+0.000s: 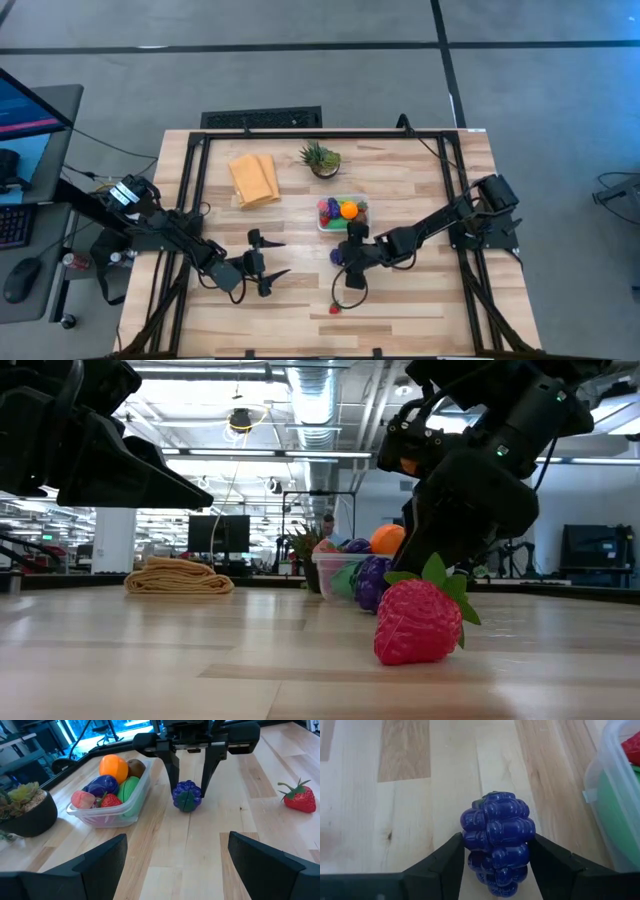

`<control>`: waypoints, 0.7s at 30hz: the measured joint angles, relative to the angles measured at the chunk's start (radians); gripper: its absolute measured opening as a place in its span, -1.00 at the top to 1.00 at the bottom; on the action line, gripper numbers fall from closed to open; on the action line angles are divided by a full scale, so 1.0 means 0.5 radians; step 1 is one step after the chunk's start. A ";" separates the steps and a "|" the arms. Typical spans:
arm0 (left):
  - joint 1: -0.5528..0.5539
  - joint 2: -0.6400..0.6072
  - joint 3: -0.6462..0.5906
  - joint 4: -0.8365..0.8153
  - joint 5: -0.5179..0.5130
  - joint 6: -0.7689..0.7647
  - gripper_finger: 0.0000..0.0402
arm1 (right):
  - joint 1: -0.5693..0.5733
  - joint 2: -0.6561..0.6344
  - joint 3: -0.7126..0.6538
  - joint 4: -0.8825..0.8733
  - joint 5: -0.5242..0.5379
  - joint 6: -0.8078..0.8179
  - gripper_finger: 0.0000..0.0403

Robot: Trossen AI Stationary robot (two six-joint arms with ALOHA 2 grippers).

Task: Pick and placing Produce into tupperware
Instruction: Put the purple grapes into the transparent container

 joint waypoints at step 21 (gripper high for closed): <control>0.000 0.000 0.000 0.012 -0.001 -0.001 -0.67 | 0.037 -0.393 -0.001 -0.369 0.140 -0.055 0.05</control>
